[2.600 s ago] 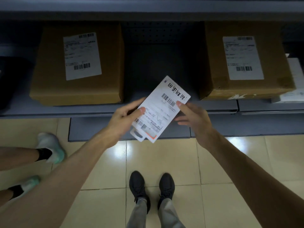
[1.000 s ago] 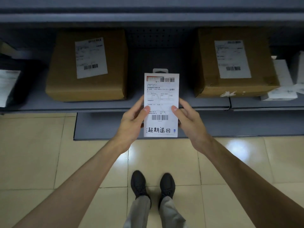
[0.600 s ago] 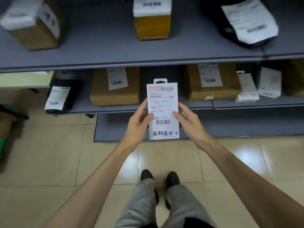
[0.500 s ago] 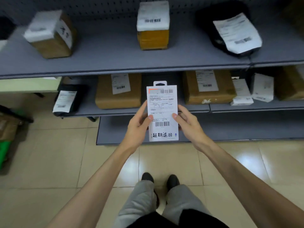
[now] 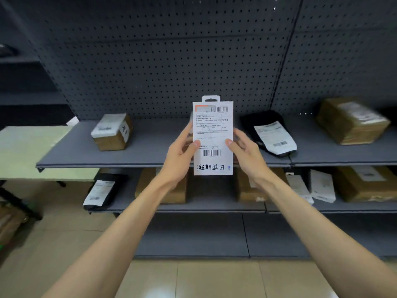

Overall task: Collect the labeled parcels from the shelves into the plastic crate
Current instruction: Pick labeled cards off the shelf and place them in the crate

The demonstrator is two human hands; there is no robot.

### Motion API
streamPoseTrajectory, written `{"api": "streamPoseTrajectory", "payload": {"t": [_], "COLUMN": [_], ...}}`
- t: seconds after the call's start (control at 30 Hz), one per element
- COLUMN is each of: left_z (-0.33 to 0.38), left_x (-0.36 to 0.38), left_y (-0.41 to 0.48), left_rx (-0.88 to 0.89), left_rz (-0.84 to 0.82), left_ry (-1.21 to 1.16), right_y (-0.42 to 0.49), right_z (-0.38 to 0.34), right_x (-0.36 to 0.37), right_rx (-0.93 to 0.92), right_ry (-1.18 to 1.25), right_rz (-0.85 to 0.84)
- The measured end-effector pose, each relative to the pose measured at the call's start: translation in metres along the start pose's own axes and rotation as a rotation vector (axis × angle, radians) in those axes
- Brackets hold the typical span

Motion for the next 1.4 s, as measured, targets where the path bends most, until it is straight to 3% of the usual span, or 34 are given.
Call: {"api": "streamPoseTrajectory", "payload": {"t": [0.33, 0.73, 1.03, 1.2, 1.4], "left_z": [0.159, 0.238, 0.231, 0.227, 0.232], "left_x": [-0.015, -0.026, -0.021, 0.016, 0.103], "left_y": [0.054, 0.079, 0.105, 0.114, 0.107], "left_rx": [0.292, 0.377, 0.346, 0.341, 0.352], "left_rz": [0.027, -0.018, -0.089, -0.216, -0.464], "left_ry": [-0.002, 0.002, -0.015, 0.013, -0.038], "right_y": [0.121, 0.176, 0.177, 0.151, 0.073], "right_z": [-0.119, -0.178, -0.177, -0.167, -0.184], "right_x": [-0.032, -0.048, -0.058, -0.103, -0.199], "right_rx": [-0.290, -0.373, -0.297, -0.179, -0.006], "right_ry": [-0.104, -0.183, -0.296, -0.427, -1.018], "right_rz": [0.028, 0.067, 0.113, 0.257, 0.354]}}
Point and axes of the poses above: each hand's wrist, its own y-axis towards the middle knuckle, its own x-axis out of the palm, z = x × y, the point moved 5 cm from there along y, towards the middle knuckle, and after that the axes turned 15 degrees about -x, right-handed, at the moved point
